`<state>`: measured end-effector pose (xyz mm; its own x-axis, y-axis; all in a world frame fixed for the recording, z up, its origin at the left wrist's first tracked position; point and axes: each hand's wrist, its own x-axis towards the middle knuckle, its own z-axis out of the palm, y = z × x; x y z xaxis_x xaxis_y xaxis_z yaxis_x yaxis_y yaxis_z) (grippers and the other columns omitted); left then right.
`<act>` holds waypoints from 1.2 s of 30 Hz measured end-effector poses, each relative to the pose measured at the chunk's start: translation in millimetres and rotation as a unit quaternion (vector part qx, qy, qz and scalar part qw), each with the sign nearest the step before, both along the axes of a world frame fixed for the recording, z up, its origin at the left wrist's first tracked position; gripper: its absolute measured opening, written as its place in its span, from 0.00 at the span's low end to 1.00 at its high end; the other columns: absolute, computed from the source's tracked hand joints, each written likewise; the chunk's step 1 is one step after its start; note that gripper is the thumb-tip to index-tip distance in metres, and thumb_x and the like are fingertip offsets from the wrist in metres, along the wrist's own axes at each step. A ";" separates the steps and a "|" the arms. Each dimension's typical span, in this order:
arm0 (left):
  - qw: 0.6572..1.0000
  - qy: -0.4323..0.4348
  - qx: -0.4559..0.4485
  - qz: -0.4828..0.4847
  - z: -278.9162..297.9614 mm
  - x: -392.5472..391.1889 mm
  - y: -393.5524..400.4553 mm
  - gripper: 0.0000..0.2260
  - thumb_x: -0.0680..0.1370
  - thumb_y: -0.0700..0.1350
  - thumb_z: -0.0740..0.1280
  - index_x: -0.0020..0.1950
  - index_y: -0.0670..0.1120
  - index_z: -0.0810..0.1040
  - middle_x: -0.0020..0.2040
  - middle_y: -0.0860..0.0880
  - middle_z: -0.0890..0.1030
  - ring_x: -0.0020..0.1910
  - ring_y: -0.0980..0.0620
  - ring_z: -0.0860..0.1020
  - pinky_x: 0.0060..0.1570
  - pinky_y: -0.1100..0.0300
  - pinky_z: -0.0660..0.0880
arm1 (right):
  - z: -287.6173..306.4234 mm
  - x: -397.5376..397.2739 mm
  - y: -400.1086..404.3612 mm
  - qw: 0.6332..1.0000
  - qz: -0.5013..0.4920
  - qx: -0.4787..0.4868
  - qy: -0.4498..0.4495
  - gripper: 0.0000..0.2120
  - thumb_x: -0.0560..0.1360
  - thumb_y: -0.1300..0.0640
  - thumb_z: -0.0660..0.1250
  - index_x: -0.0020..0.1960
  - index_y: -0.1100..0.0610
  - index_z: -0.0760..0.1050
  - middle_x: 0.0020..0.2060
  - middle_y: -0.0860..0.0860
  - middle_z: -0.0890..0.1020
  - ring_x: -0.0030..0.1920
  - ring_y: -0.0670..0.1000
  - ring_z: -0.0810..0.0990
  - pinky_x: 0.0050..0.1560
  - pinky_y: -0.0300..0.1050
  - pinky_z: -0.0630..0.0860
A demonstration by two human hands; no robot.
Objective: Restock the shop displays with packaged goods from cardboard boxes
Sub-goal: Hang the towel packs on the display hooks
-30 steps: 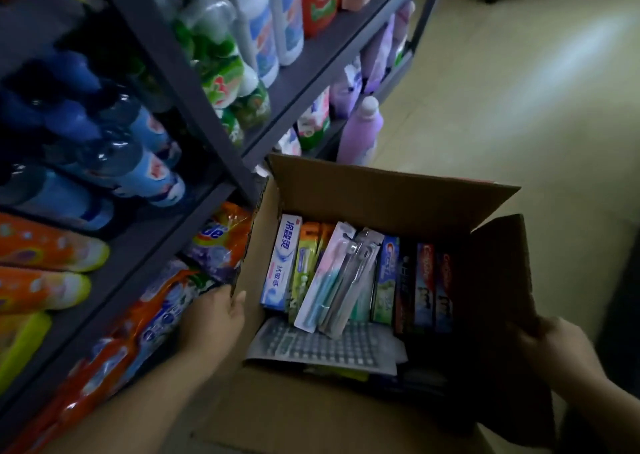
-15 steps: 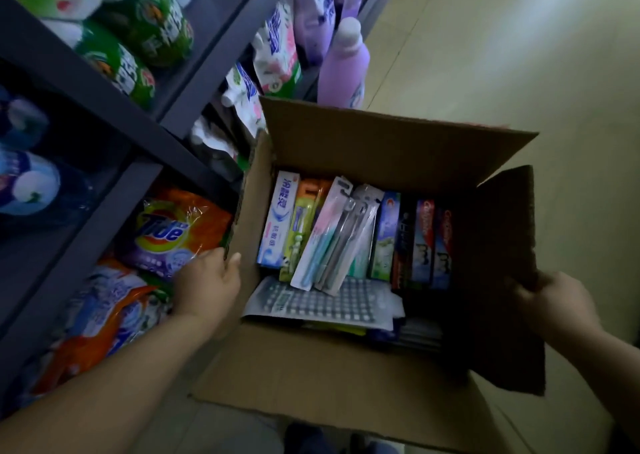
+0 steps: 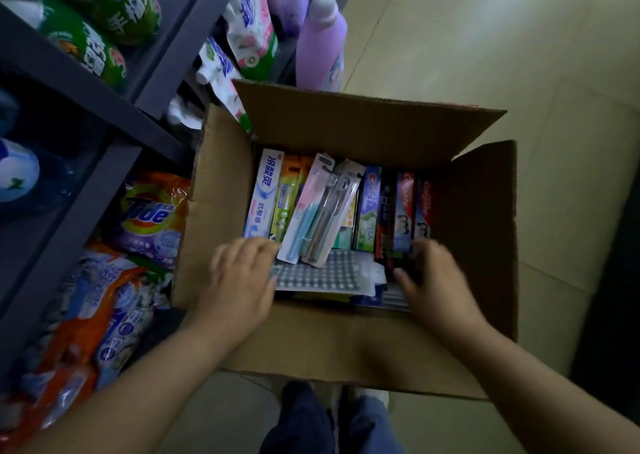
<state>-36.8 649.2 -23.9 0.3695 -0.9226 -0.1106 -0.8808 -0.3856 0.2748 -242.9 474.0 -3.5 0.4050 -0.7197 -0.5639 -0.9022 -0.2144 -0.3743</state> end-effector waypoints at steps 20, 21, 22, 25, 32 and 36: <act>0.936 0.260 0.206 0.122 -94.6 -25.7 7.5 0.09 0.79 0.45 0.64 0.58 0.47 0.74 0.56 0.53 0.75 0.53 0.56 0.72 0.48 0.65 0.68 | -195.1 29.7 35.1 0.754 -0.549 0.359 -0.019 0.33 0.64 0.57 0.79 0.63 0.61 0.68 0.54 0.59 0.78 0.50 0.61 0.80 0.40 0.56 0.79; 0.935 0.262 0.201 0.127 -93.1 -25.8 8.3 0.09 0.79 0.45 0.64 0.58 0.47 0.74 0.56 0.53 0.75 0.52 0.57 0.72 0.47 0.65 0.67 | -202.3 27.5 36.7 0.763 -0.554 0.332 -0.024 0.36 0.62 0.57 0.81 0.64 0.62 0.68 0.53 0.60 0.79 0.48 0.62 0.81 0.42 0.57 0.80; 0.935 0.265 0.197 0.131 -90.4 -26.2 8.8 0.08 0.79 0.45 0.63 0.58 0.47 0.74 0.55 0.53 0.74 0.51 0.58 0.71 0.46 0.66 0.66 | -201.1 25.3 36.5 0.774 -0.552 0.310 -0.025 0.37 0.61 0.57 0.81 0.64 0.63 0.68 0.53 0.60 0.79 0.48 0.62 0.80 0.46 0.60 0.80; 0.930 0.283 0.177 0.155 -76.8 -26.8 11.8 0.06 0.79 0.44 0.63 0.56 0.46 0.75 0.50 0.54 0.73 0.47 0.60 0.72 0.40 0.70 0.66 | -161.3 20.9 33.2 0.797 -0.549 0.251 -0.008 0.34 0.63 0.57 0.80 0.64 0.62 0.68 0.55 0.61 0.77 0.51 0.63 0.79 0.53 0.61 0.78; 0.904 0.334 0.168 0.208 -19.2 -30.6 7.1 0.03 0.79 0.41 0.63 0.51 0.47 0.75 0.51 0.49 0.76 0.44 0.59 0.74 0.37 0.77 0.66 | -18.7 -30.0 -3.0 0.848 -0.488 0.179 -0.103 0.18 0.67 0.64 0.76 0.52 0.56 0.73 0.44 0.55 0.80 0.43 0.58 0.81 0.44 0.54 0.79; 0.896 0.351 0.153 0.223 17.8 -32.2 -3.1 0.04 0.78 0.41 0.64 0.51 0.49 0.73 0.49 0.51 0.76 0.44 0.61 0.73 0.38 0.77 0.66 | 63.7 -33.9 -34.9 0.895 -0.381 0.158 -0.170 0.16 0.69 0.63 0.74 0.47 0.49 0.71 0.42 0.49 0.79 0.41 0.51 0.79 0.35 0.47 0.76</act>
<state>-69.0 646.1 -6.1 0.4346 -0.5870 -0.6830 -0.2709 -0.8085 0.5224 -276.8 439.1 60.2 0.0526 -0.6859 -0.7258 -0.5638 0.5795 -0.5885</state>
